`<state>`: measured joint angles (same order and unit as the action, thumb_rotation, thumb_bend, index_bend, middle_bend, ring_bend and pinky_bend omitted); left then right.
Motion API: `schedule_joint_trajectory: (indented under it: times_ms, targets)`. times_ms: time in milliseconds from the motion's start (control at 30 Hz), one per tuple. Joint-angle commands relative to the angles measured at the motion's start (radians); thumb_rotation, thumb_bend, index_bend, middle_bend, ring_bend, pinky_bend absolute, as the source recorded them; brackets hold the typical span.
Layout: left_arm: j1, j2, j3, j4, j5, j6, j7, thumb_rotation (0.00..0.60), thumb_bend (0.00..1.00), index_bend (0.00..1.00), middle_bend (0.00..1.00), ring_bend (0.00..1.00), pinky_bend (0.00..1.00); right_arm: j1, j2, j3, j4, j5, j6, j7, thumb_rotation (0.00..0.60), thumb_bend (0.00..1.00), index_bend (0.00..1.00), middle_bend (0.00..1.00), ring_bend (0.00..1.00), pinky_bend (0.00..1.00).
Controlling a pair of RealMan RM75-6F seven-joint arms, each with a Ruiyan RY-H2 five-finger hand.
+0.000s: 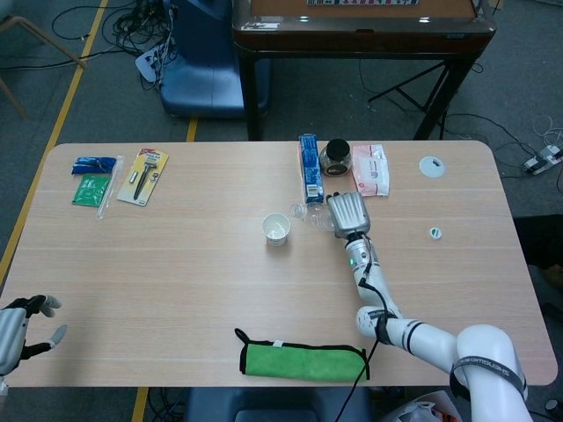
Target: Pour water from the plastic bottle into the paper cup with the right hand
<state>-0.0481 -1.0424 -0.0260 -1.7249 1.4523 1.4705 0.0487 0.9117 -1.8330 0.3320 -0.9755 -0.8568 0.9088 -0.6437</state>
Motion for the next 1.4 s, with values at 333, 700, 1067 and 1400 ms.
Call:
schedule_joint_trajectory:
  times_ms: [333, 700, 1067, 1400]
  targets:
    - [-0.002, -0.007, 0.002, 0.006, -0.002, -0.007, 0.006, 0.600, 0.22, 0.45, 0.52, 0.44, 0.61, -0.177, 0.104, -0.067, -0.125, -0.270, 0.034, 0.566, 0.600, 0.14, 0.59, 0.62, 0.53, 0.57]
    - [-0.004, -0.012, 0.005, 0.011, -0.004, -0.014, 0.010, 0.600, 0.22, 0.45, 0.52, 0.44, 0.61, -0.268, 0.111, -0.124, -0.078, -0.417, 0.101, 0.908, 0.600, 0.14, 0.59, 0.62, 0.53, 0.57]
    - [-0.005, -0.017, 0.008, 0.013, -0.004, -0.017, 0.018, 0.600, 0.22, 0.45, 0.52, 0.44, 0.61, -0.315, 0.082, -0.169, 0.032, -0.486, 0.125, 1.098, 0.600, 0.13, 0.59, 0.62, 0.53, 0.57]
    - [-0.005, -0.016, 0.009, 0.012, -0.007, -0.021, 0.023, 0.600, 0.22, 0.45, 0.52, 0.44, 0.61, -0.321, 0.070, -0.194, 0.095, -0.536, 0.121, 1.199, 0.600, 0.04, 0.58, 0.53, 0.44, 0.57]
